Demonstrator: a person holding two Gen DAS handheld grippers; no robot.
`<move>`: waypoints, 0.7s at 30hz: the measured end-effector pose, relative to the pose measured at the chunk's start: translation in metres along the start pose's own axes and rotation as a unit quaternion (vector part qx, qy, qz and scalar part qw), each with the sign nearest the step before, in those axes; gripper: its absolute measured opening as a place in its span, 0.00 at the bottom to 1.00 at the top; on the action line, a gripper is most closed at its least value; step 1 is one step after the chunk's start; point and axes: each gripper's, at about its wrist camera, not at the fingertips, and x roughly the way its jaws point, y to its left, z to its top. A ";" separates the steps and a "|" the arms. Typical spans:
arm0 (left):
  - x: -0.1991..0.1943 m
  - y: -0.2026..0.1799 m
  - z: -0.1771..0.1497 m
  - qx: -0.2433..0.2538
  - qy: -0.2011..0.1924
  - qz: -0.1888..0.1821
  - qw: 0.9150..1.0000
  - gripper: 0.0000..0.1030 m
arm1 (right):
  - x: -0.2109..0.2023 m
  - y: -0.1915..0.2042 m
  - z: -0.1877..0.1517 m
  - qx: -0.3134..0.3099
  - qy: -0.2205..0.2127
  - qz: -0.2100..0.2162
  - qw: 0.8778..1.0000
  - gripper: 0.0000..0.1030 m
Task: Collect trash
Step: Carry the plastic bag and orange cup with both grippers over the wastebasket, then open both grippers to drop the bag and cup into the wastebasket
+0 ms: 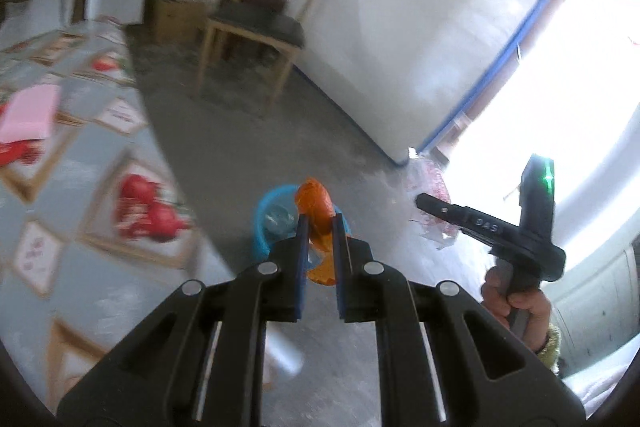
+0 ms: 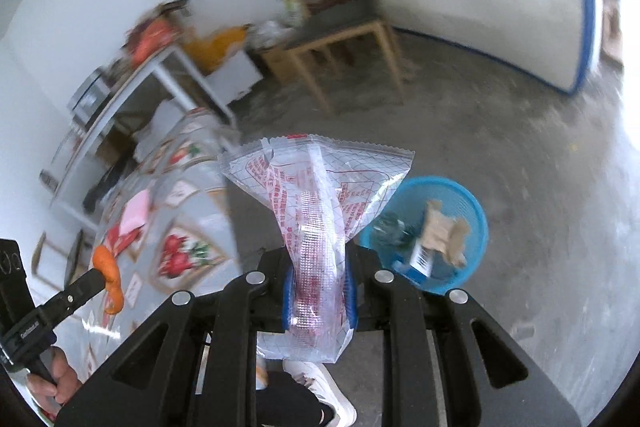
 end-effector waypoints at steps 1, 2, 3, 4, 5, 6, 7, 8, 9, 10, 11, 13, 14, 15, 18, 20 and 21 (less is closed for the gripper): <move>0.015 -0.007 0.002 -0.001 0.017 -0.009 1.000 0.10 | 0.005 -0.013 0.000 0.012 0.006 -0.002 1.000 0.19; 0.024 -0.011 0.003 -0.001 0.027 -0.014 1.000 0.10 | 0.009 -0.021 0.000 0.019 0.010 -0.007 1.000 0.19; 0.036 -0.016 0.004 -0.001 0.039 -0.021 0.999 0.10 | 0.015 -0.034 -0.002 0.028 0.016 -0.014 0.999 0.19; 0.051 -0.022 0.007 -0.001 0.054 -0.027 0.998 0.10 | 0.021 -0.044 -0.004 0.036 0.022 -0.017 0.999 0.19; 0.062 -0.026 0.009 0.001 0.064 -0.031 0.997 0.10 | 0.028 -0.054 -0.006 0.046 0.030 -0.019 0.998 0.19; 0.076 -0.030 0.012 0.001 0.079 -0.036 0.996 0.10 | 0.032 -0.061 -0.007 0.052 0.035 -0.020 0.998 0.19; 0.087 -0.033 0.013 0.001 0.089 -0.037 0.995 0.10 | 0.041 -0.071 -0.010 0.063 0.044 -0.022 0.997 0.19; 0.103 -0.036 0.016 0.000 0.104 -0.037 0.994 0.10 | 0.047 -0.078 -0.013 0.070 0.050 -0.023 0.996 0.19; 0.119 -0.039 0.018 0.001 0.120 -0.039 0.992 0.10 | 0.054 -0.086 -0.015 0.078 0.055 -0.024 0.995 0.19; 0.135 -0.041 0.020 0.002 0.137 -0.040 0.990 0.10 | 0.060 -0.094 -0.016 0.086 0.061 -0.025 0.994 0.19; 0.147 -0.042 0.022 0.003 0.148 -0.039 0.988 0.10 | 0.065 -0.098 -0.017 0.092 0.065 -0.026 0.993 0.19; 0.179 -0.047 0.025 0.012 0.176 -0.035 0.984 0.10 | 0.081 -0.110 -0.019 0.103 0.073 -0.034 0.991 0.19; 0.190 -0.048 0.025 0.014 0.184 -0.031 0.982 0.10 | 0.088 -0.115 -0.019 0.107 0.077 -0.038 0.991 0.19; 0.204 -0.049 0.027 0.014 0.192 -0.024 0.981 0.10 | 0.099 -0.122 -0.019 0.113 0.081 -0.043 0.989 0.19; 0.239 -0.055 0.036 0.019 0.211 -0.019 0.977 0.10 | 0.118 -0.135 -0.018 0.128 0.090 -0.056 0.986 0.19; 0.256 -0.064 0.042 0.033 0.213 -0.011 0.976 0.19 | 0.129 -0.144 -0.015 0.134 0.091 -0.065 0.985 0.19; 0.264 -0.066 0.045 0.039 0.213 -0.007 0.976 0.34 | 0.136 -0.148 -0.011 0.137 0.091 -0.070 0.984 0.19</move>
